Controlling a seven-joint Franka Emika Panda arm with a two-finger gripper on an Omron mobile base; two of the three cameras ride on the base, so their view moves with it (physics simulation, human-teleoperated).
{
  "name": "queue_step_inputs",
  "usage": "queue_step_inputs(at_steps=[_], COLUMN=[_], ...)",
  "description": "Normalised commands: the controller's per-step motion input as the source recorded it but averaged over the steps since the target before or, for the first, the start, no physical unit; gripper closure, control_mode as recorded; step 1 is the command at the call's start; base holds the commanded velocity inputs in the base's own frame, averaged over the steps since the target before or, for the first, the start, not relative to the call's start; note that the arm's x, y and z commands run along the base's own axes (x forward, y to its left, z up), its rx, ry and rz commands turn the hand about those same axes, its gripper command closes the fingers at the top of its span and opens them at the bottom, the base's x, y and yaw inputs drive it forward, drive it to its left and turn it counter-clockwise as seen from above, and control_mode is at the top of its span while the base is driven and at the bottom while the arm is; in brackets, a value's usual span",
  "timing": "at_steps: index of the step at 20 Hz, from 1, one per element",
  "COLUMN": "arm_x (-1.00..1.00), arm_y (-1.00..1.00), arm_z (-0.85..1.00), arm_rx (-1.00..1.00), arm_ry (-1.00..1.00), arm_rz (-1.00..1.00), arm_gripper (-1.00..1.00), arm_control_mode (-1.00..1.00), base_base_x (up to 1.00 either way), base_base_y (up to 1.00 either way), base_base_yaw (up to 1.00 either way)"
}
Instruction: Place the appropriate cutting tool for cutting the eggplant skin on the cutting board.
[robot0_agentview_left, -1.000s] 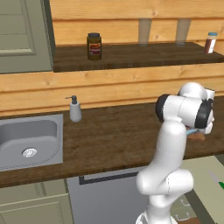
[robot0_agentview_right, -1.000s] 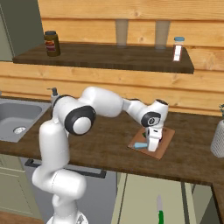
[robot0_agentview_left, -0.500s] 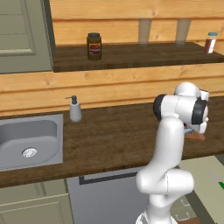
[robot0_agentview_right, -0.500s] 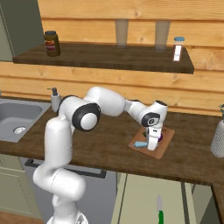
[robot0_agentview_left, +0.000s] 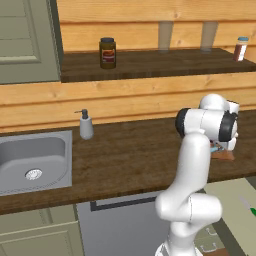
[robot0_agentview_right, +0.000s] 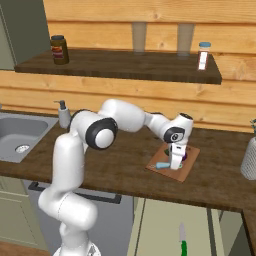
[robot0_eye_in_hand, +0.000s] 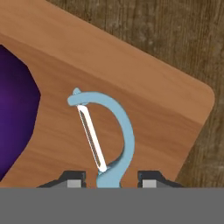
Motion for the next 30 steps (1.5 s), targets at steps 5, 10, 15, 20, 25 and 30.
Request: queue_step_inputs(at_steps=[5,10,15,20,25,30], arm_x=[-0.07,-0.24,-0.65,-0.62,-0.61,-0.68], arm_y=[0.00,0.02,0.11,0.38,0.45,0.35], arm_z=[0.00,0.10,0.30,0.47,0.60,0.64], arm_rx=[-0.01,0.00,0.00,-0.06,-0.10,-0.16], arm_ry=[-0.03,-0.08,-0.08,-0.15,-0.17,-0.07], arm_rz=[-0.01,0.00,0.00,0.01,0.08,0.20], arm_gripper=[-1.00,-1.00,-1.00,-1.00,-1.00,-1.00], arm_control_mode=[-1.00,-1.00,-1.00,-1.00,-1.00,-1.00], base_base_x=[0.00,0.00,0.00,0.00,0.00,0.00], base_base_y=[0.00,0.00,0.00,0.00,0.00,0.00], base_base_yaw=[0.00,0.00,0.00,0.00,0.00,0.00])
